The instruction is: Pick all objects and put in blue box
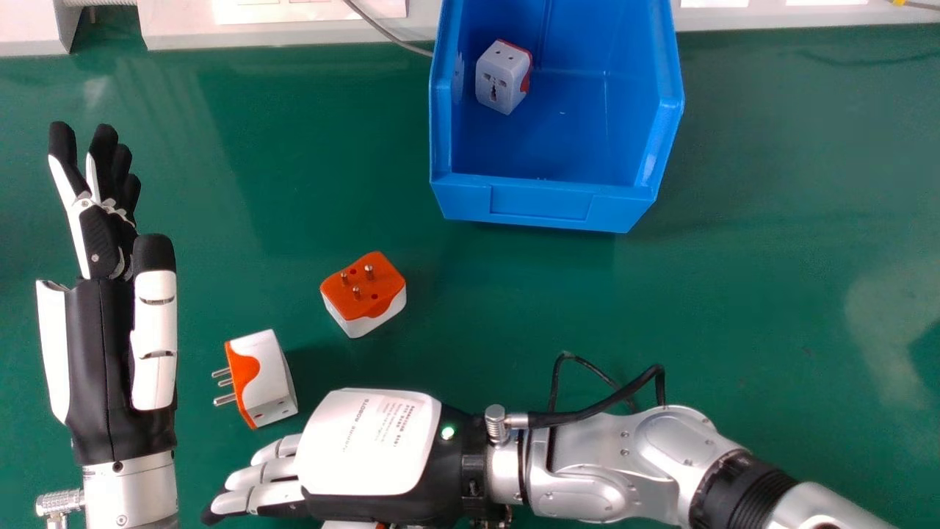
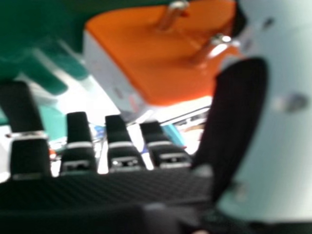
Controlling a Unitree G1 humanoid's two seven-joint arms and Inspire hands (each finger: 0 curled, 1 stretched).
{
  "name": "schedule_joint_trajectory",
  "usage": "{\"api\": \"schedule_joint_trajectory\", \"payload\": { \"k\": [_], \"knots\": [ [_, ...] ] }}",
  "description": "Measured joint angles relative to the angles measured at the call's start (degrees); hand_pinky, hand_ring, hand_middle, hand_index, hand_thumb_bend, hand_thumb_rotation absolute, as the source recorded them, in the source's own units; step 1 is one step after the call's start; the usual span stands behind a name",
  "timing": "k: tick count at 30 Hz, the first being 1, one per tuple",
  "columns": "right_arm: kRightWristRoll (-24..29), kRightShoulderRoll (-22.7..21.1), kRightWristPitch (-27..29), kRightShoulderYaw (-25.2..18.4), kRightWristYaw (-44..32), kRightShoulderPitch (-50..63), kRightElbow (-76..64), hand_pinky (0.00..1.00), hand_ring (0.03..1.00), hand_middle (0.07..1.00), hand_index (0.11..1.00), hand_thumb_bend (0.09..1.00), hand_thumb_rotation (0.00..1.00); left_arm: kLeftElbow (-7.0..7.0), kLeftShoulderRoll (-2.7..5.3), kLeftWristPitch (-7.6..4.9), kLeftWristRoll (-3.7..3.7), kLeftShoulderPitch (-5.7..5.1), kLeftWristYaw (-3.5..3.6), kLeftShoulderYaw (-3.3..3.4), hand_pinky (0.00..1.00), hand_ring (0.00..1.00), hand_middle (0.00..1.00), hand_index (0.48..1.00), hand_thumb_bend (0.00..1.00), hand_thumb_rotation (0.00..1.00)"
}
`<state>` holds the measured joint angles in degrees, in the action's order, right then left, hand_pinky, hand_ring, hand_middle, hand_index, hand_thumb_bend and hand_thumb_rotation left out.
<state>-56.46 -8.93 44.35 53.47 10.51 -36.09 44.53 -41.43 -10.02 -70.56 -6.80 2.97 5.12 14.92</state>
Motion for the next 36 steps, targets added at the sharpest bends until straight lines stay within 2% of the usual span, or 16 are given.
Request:
{"api": "schedule_joint_trajectory", "payload": {
  "k": [5, 7, 8, 9, 10, 11, 12, 13, 16, 17, 21, 27, 33, 36],
  "knots": [
    [0.0, -0.1, 0.3, 0.5, 1.3, -0.3, 0.4, 0.66, 0.777, 0.828, 0.836, 0.958, 0.14, -0.03, 0.00, -0.01, -0.02, 0.02, 0.00, 0.00, 1.00, 1.00, 1.00, 0.994, 0.41, 0.92],
    [0.3, 0.2, 2.0, 0.6, 3.5, -0.2, 1.7, 0.53, 0.662, 0.728, 0.769, 0.843, 0.09, -0.04, 0.00, 0.00, -0.02, 0.02, 0.01, 0.00, 1.00, 1.00, 1.00, 0.994, 0.41, 0.92],
    [0.4, 0.4, 2.8, 0.7, 4.6, -0.2, 2.5, 0.53, 0.662, 0.728, 0.769, 0.843, 0.09, -0.04, 0.00, 0.00, -0.02, 0.02, 0.01, -0.01, 1.00, 1.00, 1.00, 0.994, 0.41, 0.92],
    [0.4, 0.7, 3.4, 0.8, 5.7, -0.2, 3.2, 0.47, 0.602, 0.679, 0.740, 0.786, 0.07, -0.04, 0.00, 0.00, -0.02, 0.02, 0.01, -0.01, 1.00, 1.00, 1.00, 0.994, 0.41, 0.92],
    [0.4, 0.8, 3.8, 0.9, 6.8, -0.2, 3.9, 0.47, 0.602, 0.679, 0.740, 0.786, 0.07, -0.03, 0.00, 0.00, -0.02, 0.03, 0.01, -0.01, 1.00, 1.00, 1.00, 0.994, 0.41, 0.92],
    [0.3, 0.8, 4.1, 1.0, 7.8, -0.2, 4.5, 0.41, 0.536, 0.638, 0.690, 0.735, 0.06, -0.03, 0.00, 0.00, -0.02, 0.02, 0.00, 0.00, 1.00, 1.00, 1.00, 0.994, 0.41, 0.92],
    [0.3, 0.8, 4.2, 1.1, 8.6, -0.2, 4.9, 0.41, 0.536, 0.638, 0.690, 0.735, 0.06, -0.03, 0.00, 0.00, -0.02, 0.02, 0.00, 0.01, 1.00, 1.00, 1.00, 0.994, 0.41, 0.92],
    [0.2, 0.7, 4.4, 1.3, 9.3, -0.2, 5.0, 0.34, 0.469, 0.605, 0.649, 0.694, 0.05, -0.03, 0.00, 0.00, -0.02, 0.02, 0.00, 0.01, 1.00, 1.00, 1.00, 0.994, 0.41, 0.92],
    [-0.3, 0.9, 4.8, 2.1, 10.2, -0.5, 4.8, 0.34, 0.469, 0.605, 0.649, 0.694, 0.05, -0.02, 0.00, -0.01, -0.01, 0.02, 0.00, 0.00, 1.00, 1.00, 1.00, 0.994, 0.41, 0.92],
    [-0.3, 0.7, 4.8, 2.5, 10.1, -0.7, 4.7, 0.30, 0.416, 0.578, 0.615, 0.662, 0.04, -0.03, 0.00, -0.01, -0.02, 0.02, 0.00, 0.00, 1.00, 1.00, 1.00, 0.994, 0.41, 0.92],
    [-0.7, 0.3, 4.8, 3.2, 10.4, -0.9, 3.9, 0.26, 0.349, 0.540, 0.567, 0.615, 0.02, -0.05, 0.00, -0.01, -0.03, 0.05, 0.02, -0.01, 1.00, 1.00, 1.00, 0.994, 0.41, 0.92],
    [-0.8, 0.1, 4.4, 3.6, 11.4, -0.9, 3.7, 0.24, 0.319, 0.526, 0.550, 0.599, 0.02, -0.09, 0.00, -0.02, -0.09, 0.07, 0.07, -0.02, 1.00, 1.00, 1.00, 0.994, 0.41, 0.92],
    [-1.0, -0.2, 4.4, 3.6, 12.3, -1.0, 3.8, 0.17, 0.228, 0.493, 0.510, 0.559, 0.01, -0.09, 0.00, -0.03, -0.11, 0.07, 0.28, -0.03, 1.00, 1.00, 1.00, 0.994, 0.41, 0.92],
    [-1.0, -0.4, 4.8, 3.6, 12.3, -1.0, 3.8, 0.16, 0.212, 0.488, 0.504, 0.554, 0.01, -0.08, 0.00, -0.03, -0.16, 0.07, 0.57, -0.03, 1.00, 1.00, 1.00, 0.994, 0.41, 0.92]
  ]
}}
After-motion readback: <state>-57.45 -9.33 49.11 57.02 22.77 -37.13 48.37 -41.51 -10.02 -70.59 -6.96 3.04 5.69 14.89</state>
